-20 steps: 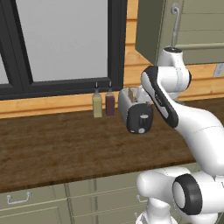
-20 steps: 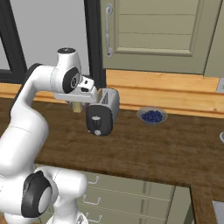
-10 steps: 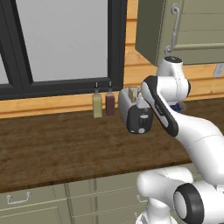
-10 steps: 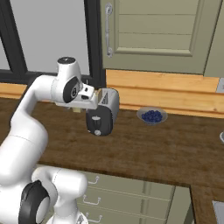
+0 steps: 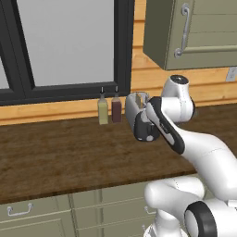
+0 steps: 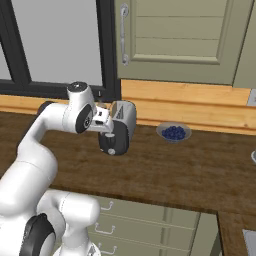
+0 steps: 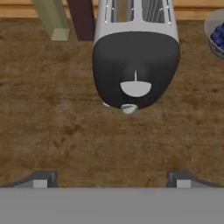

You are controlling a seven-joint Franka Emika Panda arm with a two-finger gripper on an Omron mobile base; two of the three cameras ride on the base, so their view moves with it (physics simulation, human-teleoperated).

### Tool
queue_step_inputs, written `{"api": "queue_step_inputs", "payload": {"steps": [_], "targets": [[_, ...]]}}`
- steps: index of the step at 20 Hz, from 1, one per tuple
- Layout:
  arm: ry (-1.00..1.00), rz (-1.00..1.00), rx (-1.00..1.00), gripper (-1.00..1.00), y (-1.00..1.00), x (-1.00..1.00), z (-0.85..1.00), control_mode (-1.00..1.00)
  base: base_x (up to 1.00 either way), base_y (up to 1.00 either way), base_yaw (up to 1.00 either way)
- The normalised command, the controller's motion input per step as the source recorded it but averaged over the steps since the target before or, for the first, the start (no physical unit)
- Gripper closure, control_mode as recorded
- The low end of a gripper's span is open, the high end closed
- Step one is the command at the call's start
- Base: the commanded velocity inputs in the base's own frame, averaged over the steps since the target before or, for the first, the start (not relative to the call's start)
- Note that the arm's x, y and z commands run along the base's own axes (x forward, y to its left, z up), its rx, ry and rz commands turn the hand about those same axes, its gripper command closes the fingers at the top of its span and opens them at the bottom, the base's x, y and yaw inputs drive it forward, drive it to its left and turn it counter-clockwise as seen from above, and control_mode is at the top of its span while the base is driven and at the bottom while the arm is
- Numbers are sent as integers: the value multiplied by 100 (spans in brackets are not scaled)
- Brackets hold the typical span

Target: Start the toaster. Once the lever pops up, take the bread to the plate on the dining counter.

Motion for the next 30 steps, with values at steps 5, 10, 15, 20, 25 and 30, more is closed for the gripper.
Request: {"api": "queue_step_inputs", "payload": {"steps": [5, 10, 15, 20, 25, 30], "targets": [[0, 0, 0, -100, 2, 46, -13, -100, 0, 0, 0], [0, 0, 0, -100, 7, 47, -19, -100, 0, 0, 0], [0, 0, 0, -100, 10, 34, -28, -100, 0, 0, 0], [0, 0, 0, -100, 1, 17, -27, -100, 0, 0, 0], [-4, 0, 0, -100, 0, 7, -25, -100, 0, 0, 0], [-7, 0, 0, -100, 0, 6, -20, -100, 0, 0, 0]]}}
